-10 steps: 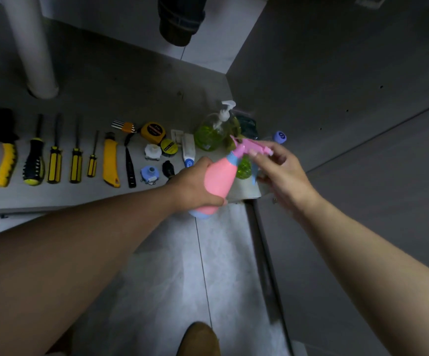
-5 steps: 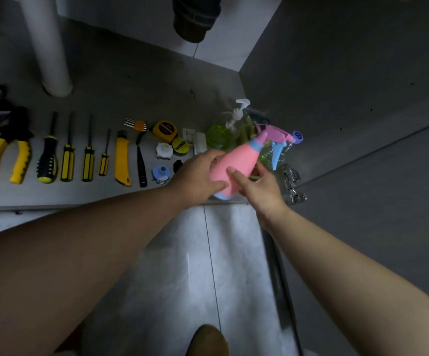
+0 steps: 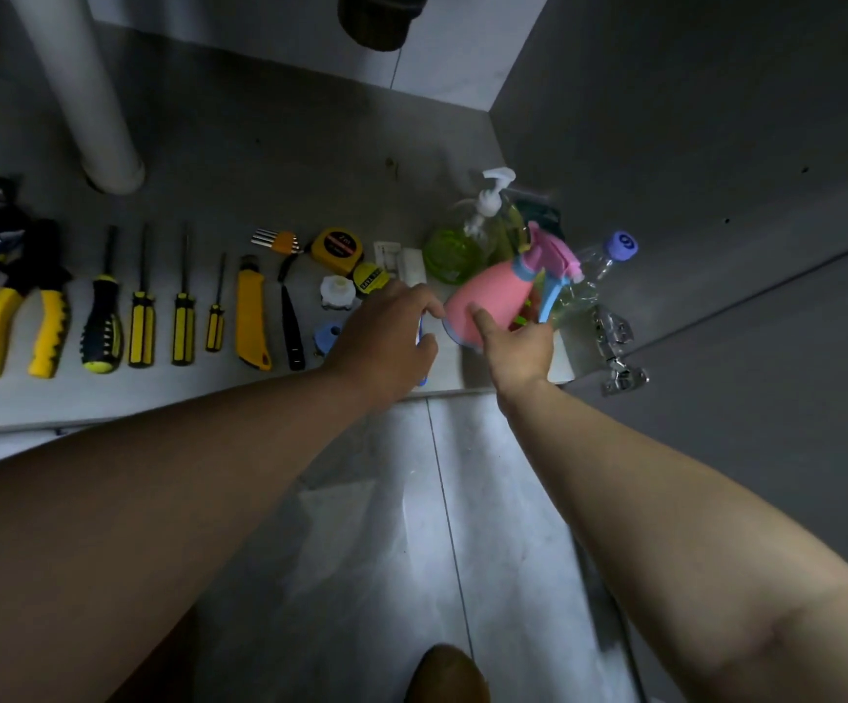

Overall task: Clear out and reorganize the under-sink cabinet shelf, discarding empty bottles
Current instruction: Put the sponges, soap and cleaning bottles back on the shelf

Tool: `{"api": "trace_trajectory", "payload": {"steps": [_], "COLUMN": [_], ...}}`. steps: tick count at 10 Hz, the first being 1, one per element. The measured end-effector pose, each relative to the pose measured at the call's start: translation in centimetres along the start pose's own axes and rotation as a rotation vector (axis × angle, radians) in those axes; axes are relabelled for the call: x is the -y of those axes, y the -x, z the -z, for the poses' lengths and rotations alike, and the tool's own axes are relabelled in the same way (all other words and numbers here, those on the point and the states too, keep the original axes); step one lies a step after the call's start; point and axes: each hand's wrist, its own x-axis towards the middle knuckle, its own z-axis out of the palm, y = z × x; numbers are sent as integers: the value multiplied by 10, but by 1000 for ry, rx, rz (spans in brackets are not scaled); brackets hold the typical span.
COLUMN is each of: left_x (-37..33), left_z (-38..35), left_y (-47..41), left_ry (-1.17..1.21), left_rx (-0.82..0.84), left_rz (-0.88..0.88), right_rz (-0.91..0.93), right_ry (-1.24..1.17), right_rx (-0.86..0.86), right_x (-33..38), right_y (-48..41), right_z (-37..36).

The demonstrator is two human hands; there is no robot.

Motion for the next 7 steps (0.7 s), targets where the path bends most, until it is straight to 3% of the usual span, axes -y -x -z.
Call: {"api": "trace_trajectory", "payload": {"steps": [2,3,4,5,7], "left_x": [0,-1,-4,-20,-75], "left_z": [0,0,4,12,48], "left_y": [1,3,6,9,14], "left_ry": [-69,-101,-174,-285,-423], "left_rx": [30,53,95,197,583], "left_rz": [21,0,-34,-73,-114], "right_rz": [-33,-118,-332,-417,-294], "right_ry": [21,104,146,108,69], "right_rx": [63,87,268,581,728], "right_x": [-2,-2,4,23,66], "right_y": [1,7,27,52,81], "right_z": [1,6,20,46,106]}}
